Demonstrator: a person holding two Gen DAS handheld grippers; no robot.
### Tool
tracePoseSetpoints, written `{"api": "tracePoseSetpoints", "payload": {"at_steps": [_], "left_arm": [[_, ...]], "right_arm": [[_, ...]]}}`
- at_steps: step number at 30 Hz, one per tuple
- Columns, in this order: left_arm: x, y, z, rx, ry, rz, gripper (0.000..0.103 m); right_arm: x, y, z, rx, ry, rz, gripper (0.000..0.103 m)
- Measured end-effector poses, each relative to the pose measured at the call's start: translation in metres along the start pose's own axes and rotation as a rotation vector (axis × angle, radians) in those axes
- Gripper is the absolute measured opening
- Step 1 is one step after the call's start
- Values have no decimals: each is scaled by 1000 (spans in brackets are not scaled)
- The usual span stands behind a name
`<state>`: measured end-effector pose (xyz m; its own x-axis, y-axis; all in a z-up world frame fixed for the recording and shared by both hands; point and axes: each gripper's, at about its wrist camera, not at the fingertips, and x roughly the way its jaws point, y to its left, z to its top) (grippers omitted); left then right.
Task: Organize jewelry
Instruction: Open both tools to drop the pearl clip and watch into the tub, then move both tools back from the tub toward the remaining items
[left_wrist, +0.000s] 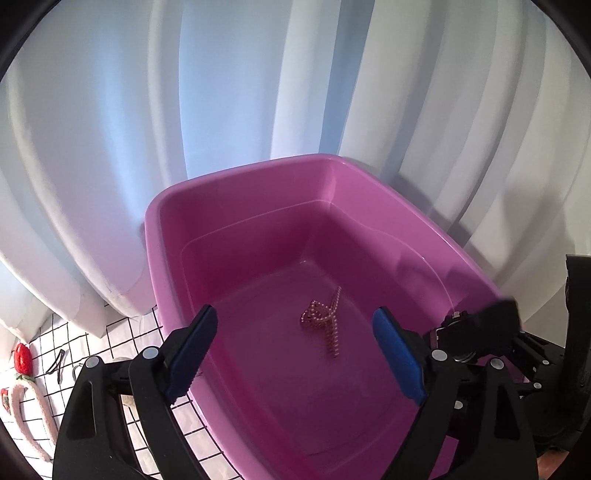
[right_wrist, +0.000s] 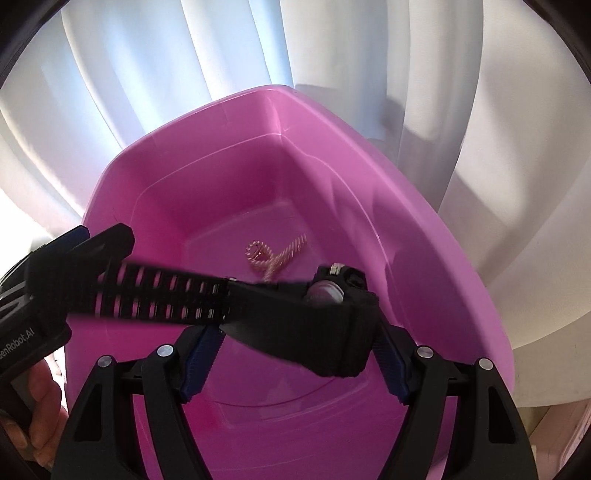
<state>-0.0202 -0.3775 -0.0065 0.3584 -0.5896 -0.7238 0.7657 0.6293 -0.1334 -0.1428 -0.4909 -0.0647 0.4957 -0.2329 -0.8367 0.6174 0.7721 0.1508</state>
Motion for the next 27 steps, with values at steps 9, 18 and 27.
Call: {"api": "tracePoseSetpoints", "payload": {"at_steps": [9, 18, 27], "left_arm": [[-13, 8, 0, -13, -19, 4, 84], [-21, 12, 1, -27, -27, 2, 84], [-38, 18, 1, -44, -39, 15, 84]], "right_arm": [[18, 12, 5, -67, 118, -20, 75], [7, 7, 15, -65, 130, -20, 81], [-12, 16, 8, -41, 51, 31, 81]]}}
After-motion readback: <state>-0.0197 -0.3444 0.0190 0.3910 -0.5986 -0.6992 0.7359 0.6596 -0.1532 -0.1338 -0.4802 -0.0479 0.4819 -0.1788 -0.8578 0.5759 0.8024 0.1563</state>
